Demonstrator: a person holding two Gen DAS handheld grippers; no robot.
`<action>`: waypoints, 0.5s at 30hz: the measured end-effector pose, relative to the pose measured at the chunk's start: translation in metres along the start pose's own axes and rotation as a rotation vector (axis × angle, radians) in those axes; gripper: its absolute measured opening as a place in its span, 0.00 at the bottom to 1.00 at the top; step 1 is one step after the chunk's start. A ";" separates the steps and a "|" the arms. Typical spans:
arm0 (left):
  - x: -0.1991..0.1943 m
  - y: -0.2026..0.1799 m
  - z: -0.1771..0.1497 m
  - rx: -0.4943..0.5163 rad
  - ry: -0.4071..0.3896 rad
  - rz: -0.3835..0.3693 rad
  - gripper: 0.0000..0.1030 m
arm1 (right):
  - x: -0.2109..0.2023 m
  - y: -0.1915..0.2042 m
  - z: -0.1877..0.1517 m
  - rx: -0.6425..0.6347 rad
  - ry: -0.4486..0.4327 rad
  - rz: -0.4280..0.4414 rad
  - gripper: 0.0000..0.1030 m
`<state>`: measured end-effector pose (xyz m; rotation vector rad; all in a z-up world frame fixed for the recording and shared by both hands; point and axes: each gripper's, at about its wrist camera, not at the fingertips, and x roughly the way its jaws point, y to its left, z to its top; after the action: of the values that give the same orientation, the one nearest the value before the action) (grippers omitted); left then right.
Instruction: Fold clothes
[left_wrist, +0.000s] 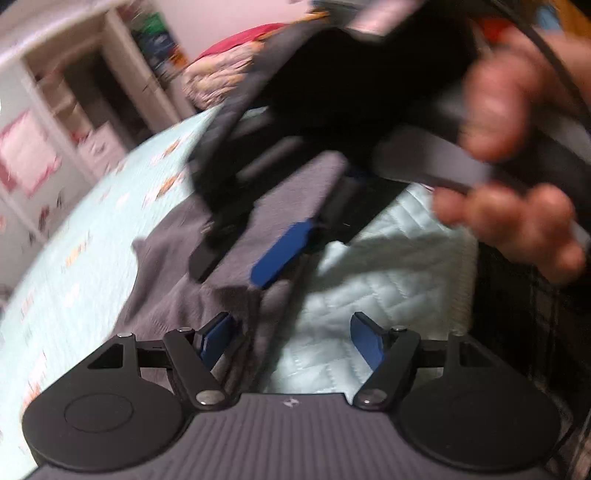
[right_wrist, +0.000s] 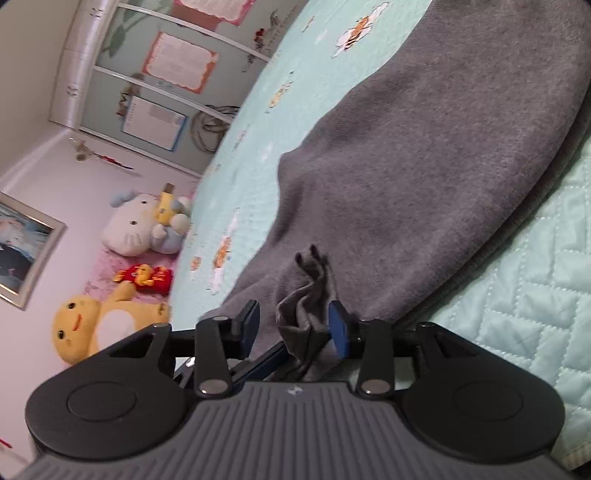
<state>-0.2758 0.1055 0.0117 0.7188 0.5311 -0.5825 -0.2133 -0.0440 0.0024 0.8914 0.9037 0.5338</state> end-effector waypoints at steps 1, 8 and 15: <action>0.000 -0.001 0.001 0.005 0.000 0.003 0.72 | 0.001 0.000 0.001 -0.007 0.009 -0.009 0.42; -0.001 0.009 0.005 -0.071 0.021 -0.007 0.73 | 0.014 0.005 0.008 -0.056 0.076 -0.041 0.46; -0.009 0.016 0.006 -0.127 0.016 -0.009 0.73 | 0.032 0.014 0.008 -0.149 0.139 -0.063 0.40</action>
<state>-0.2702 0.1139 0.0287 0.6010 0.5815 -0.5467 -0.1904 -0.0168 0.0032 0.6953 1.0006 0.6062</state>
